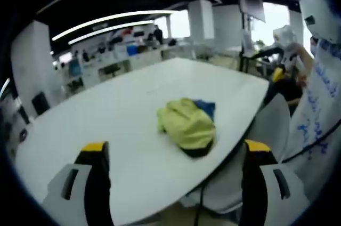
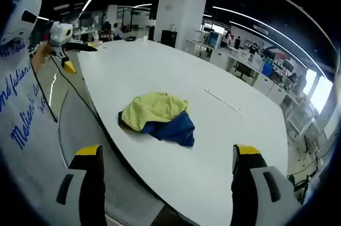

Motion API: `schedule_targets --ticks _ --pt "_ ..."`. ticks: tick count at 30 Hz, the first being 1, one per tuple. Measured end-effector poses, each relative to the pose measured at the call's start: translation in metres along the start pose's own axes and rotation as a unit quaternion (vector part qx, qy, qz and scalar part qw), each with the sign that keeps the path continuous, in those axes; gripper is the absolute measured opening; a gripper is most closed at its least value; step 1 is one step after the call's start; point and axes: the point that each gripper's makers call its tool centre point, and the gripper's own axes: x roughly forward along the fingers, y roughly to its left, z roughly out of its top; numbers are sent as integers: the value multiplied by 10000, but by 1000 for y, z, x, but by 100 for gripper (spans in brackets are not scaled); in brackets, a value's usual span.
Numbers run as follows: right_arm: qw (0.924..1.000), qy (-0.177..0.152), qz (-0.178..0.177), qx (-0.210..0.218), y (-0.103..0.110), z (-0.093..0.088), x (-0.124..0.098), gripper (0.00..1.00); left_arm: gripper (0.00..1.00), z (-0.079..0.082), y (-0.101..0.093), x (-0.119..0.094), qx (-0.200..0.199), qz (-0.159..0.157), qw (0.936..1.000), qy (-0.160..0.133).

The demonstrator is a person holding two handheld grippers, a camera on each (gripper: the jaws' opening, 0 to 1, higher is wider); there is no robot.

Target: Fold the garment on the visible template until the final outline fits inside the template.

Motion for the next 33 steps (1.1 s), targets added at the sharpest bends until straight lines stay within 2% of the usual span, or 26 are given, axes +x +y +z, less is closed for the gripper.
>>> schedule_targets --ticks 6,33 --pt "9997 -226 70 -94 3 12 2 100 100 2 -2 -1 -17 -16 9999 -103" --pt "9994 -186 110 -280 4 11 11 100 100 2 0 1 125 7 9999 -57"
